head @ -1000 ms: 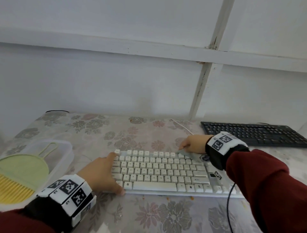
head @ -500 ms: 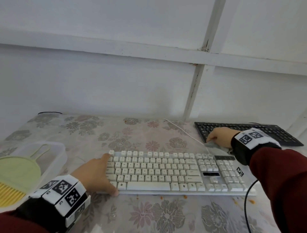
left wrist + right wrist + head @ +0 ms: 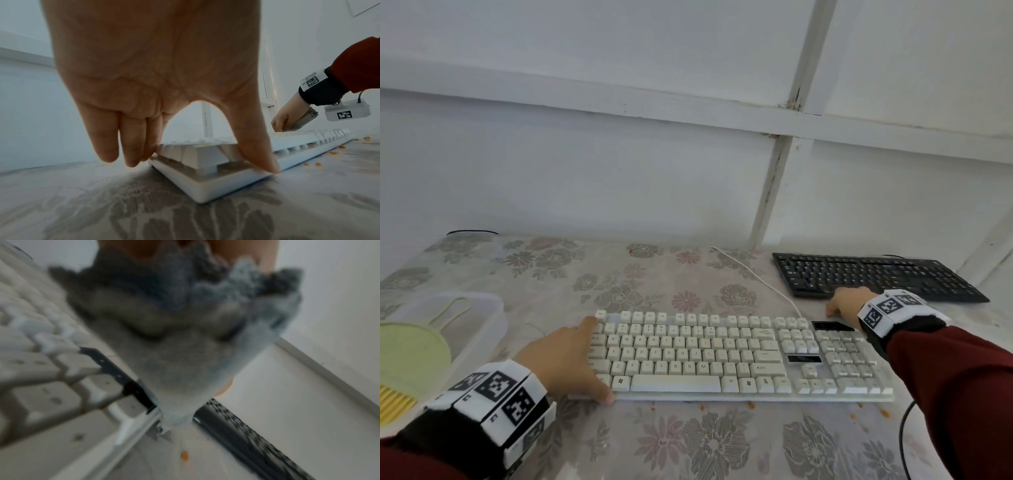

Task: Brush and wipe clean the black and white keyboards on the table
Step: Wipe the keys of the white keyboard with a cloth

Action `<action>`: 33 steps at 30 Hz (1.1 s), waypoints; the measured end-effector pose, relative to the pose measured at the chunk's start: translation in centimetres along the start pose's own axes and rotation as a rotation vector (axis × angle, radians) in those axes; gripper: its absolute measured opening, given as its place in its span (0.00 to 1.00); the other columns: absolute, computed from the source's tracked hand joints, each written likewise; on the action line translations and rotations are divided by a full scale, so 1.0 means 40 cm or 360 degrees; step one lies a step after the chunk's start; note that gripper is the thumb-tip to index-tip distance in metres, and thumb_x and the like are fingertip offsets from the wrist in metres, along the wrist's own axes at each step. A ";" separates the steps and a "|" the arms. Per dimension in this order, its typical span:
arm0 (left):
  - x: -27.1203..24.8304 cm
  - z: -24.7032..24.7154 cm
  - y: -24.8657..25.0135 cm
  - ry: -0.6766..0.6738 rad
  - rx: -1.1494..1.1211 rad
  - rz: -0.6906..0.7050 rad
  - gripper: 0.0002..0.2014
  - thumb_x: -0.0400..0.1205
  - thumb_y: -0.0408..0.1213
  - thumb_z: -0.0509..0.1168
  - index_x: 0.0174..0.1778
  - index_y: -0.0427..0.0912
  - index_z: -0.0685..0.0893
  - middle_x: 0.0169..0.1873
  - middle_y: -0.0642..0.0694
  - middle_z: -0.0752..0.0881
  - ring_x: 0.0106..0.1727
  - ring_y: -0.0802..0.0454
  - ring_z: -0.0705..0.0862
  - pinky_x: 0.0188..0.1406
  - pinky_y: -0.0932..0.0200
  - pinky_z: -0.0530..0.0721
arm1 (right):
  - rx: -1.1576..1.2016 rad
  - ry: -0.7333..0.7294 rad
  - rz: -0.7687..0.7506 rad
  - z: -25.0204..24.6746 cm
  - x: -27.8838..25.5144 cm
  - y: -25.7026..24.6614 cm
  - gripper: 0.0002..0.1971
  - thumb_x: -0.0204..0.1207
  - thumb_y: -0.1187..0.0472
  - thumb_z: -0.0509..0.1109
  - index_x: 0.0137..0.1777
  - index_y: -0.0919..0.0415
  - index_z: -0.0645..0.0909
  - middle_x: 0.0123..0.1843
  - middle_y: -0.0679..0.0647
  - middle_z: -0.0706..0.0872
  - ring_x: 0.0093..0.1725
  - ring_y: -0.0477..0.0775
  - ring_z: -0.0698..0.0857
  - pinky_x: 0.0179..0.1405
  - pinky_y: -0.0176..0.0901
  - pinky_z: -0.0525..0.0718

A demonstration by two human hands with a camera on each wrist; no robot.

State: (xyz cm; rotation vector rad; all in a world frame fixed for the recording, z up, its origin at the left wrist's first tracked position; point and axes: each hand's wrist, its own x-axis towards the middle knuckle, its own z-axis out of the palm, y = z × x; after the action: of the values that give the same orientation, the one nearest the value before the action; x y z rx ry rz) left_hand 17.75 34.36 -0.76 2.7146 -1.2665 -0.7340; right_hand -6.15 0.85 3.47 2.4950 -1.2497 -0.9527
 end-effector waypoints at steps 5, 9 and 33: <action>0.000 -0.002 0.005 0.0023 0.0015 0.0004 0.59 0.58 0.63 0.76 0.78 0.49 0.50 0.61 0.55 0.77 0.57 0.57 0.78 0.57 0.61 0.80 | 0.0075 0.0127 -0.0095 -0.008 0.016 0.002 0.16 0.84 0.61 0.56 0.68 0.56 0.77 0.69 0.55 0.75 0.73 0.59 0.73 0.69 0.39 0.69; -0.002 -0.001 0.004 0.0022 0.0020 -0.0007 0.59 0.57 0.63 0.76 0.78 0.50 0.51 0.59 0.55 0.77 0.56 0.57 0.78 0.57 0.60 0.81 | 0.0131 0.0136 -0.0248 0.001 0.012 -0.015 0.21 0.84 0.65 0.56 0.71 0.47 0.77 0.70 0.55 0.74 0.71 0.58 0.76 0.68 0.39 0.70; 0.003 0.021 -0.004 0.0096 -0.0276 -0.0067 0.52 0.57 0.53 0.81 0.71 0.45 0.58 0.61 0.51 0.77 0.59 0.53 0.78 0.60 0.59 0.79 | 0.0723 0.0496 -0.1319 -0.259 -0.134 -0.630 0.16 0.84 0.62 0.59 0.69 0.57 0.80 0.68 0.61 0.75 0.66 0.63 0.77 0.68 0.46 0.71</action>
State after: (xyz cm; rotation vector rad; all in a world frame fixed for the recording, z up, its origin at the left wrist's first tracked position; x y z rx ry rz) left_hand 17.57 34.50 -1.58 2.6101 -1.0827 -0.7230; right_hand 14.33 19.62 3.03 3.4363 -0.3219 -0.3632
